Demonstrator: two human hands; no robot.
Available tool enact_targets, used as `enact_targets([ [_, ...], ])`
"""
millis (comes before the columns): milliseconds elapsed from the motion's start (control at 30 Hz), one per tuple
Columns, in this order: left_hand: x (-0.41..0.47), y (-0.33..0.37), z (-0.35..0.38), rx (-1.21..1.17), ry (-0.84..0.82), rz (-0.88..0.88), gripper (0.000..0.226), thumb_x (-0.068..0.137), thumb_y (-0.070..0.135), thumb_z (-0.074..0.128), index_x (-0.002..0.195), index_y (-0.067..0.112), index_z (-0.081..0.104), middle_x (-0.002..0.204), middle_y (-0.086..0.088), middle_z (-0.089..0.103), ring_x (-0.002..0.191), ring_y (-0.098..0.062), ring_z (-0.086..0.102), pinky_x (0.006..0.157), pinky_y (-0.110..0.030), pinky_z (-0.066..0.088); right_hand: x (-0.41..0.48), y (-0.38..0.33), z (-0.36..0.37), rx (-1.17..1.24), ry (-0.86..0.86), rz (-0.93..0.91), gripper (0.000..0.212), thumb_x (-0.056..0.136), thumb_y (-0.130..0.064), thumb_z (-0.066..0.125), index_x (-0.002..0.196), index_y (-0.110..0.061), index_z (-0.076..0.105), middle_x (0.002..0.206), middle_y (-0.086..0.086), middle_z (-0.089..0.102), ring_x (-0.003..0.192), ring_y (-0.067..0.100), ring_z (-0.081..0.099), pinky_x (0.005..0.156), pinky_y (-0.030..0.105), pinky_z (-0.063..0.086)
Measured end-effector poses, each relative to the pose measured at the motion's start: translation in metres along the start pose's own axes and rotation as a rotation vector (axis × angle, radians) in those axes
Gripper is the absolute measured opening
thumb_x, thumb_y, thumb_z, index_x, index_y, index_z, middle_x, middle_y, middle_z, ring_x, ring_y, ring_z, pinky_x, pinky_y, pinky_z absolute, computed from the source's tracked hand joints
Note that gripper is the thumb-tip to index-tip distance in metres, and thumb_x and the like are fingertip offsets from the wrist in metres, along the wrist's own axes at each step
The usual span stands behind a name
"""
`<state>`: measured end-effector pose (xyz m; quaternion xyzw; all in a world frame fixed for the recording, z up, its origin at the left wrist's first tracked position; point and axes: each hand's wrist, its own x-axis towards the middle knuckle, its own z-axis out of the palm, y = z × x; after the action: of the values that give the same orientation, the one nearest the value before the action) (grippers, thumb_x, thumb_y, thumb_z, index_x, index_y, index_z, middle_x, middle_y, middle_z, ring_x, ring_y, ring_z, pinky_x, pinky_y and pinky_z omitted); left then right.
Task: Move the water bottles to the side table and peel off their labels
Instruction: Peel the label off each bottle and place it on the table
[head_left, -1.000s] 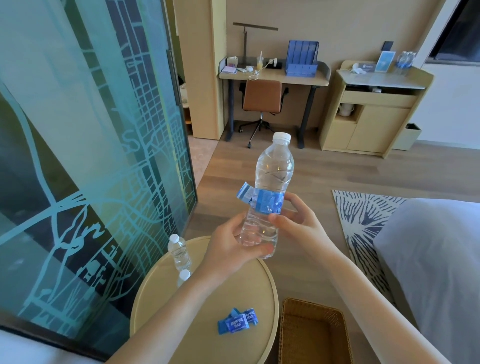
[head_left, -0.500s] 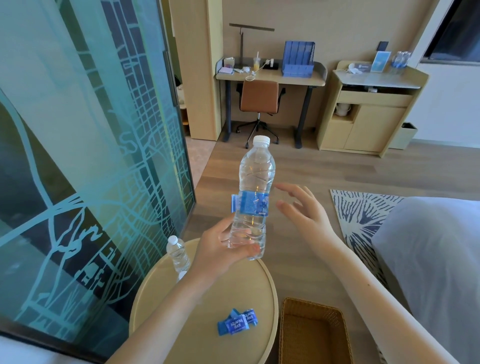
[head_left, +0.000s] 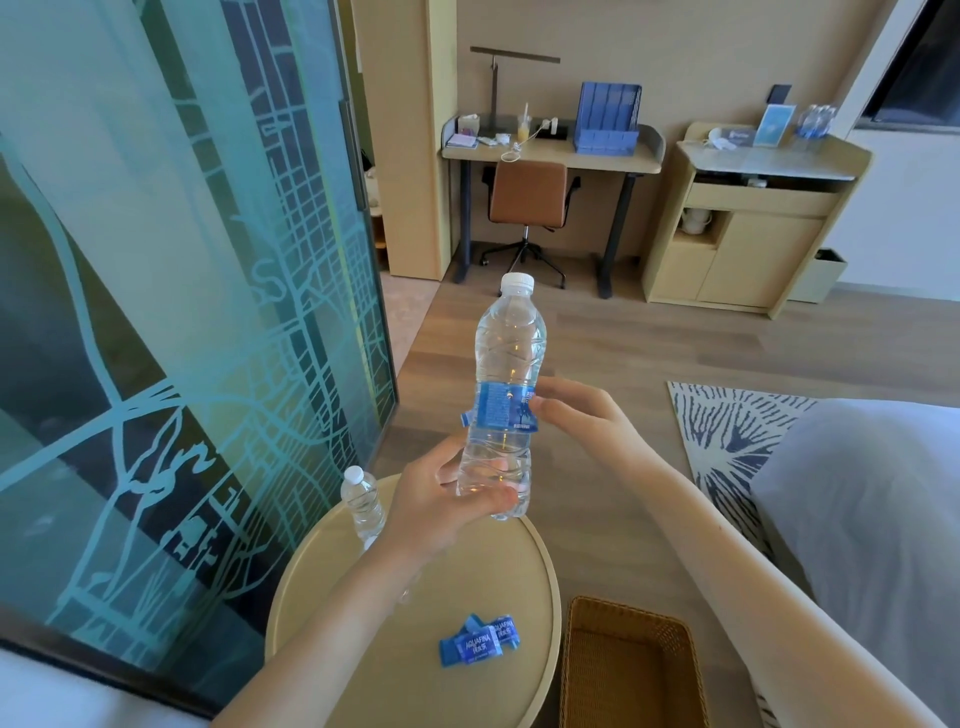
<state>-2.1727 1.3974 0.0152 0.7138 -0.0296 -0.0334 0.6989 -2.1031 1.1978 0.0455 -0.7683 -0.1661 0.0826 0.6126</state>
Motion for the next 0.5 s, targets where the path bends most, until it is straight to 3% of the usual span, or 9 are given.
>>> enact_targets([
  [100,-0.0001,-0.0001,-0.0007,-0.009,-0.001,0.001,0.047,0.074,0.001,0.085,0.114,0.023,0.073,0.102,0.002,0.078,0.093,-0.006,0.073,0.068,-0.007,0.050,0.0005,0.0026,0.0009,0.021,0.063,0.017,0.017,0.097,-0.017,0.064,0.109,-0.019,0.076,0.103,-0.006,0.079,0.097,0.005,0.072,0.081,0.014,0.050],
  [233,-0.0001,-0.0005,-0.0019,0.001,0.008,0.003,0.045,0.076,0.000,0.084,0.114,0.022,0.073,0.100,0.002,0.079,0.093,-0.004,0.072,0.068,-0.006,0.049,0.0000,0.0062,-0.0026,-0.045,0.143,0.006,0.011,0.093,-0.021,0.071,0.102,-0.018,0.077,0.101,0.001,0.079,0.100,0.020,0.073,0.093,0.037,0.056],
  [333,-0.0005,-0.0009,-0.0026,0.002,0.014,-0.003,0.045,0.075,0.001,0.085,0.113,0.022,0.073,0.099,0.004,0.079,0.090,-0.001,0.072,0.066,-0.004,0.048,-0.0001,0.0056,-0.0029,-0.058,0.203,0.019,0.006,0.091,-0.022,0.073,0.093,-0.018,0.076,0.096,0.006,0.078,0.093,0.025,0.074,0.089,0.048,0.057],
  [400,-0.0009,-0.0014,-0.0026,0.004,0.012,-0.005,0.046,0.074,0.000,0.084,0.113,0.024,0.073,0.099,0.005,0.079,0.089,-0.001,0.072,0.066,-0.004,0.049,0.0005,0.0051,-0.0022,-0.068,0.242,0.015,0.006,0.090,-0.021,0.074,0.089,-0.014,0.074,0.096,0.006,0.078,0.088,0.025,0.074,0.086,0.049,0.057],
  [500,-0.0016,-0.0015,-0.0025,0.021,0.017,-0.004,0.047,0.074,0.004,0.085,0.113,0.028,0.073,0.098,0.009,0.079,0.088,0.002,0.072,0.066,-0.004,0.049,0.0001,0.0034,-0.0008,-0.111,0.267,-0.024,0.008,0.090,-0.018,0.074,0.083,-0.017,0.072,0.084,-0.003,0.076,0.077,0.012,0.067,0.078,0.041,0.056],
])
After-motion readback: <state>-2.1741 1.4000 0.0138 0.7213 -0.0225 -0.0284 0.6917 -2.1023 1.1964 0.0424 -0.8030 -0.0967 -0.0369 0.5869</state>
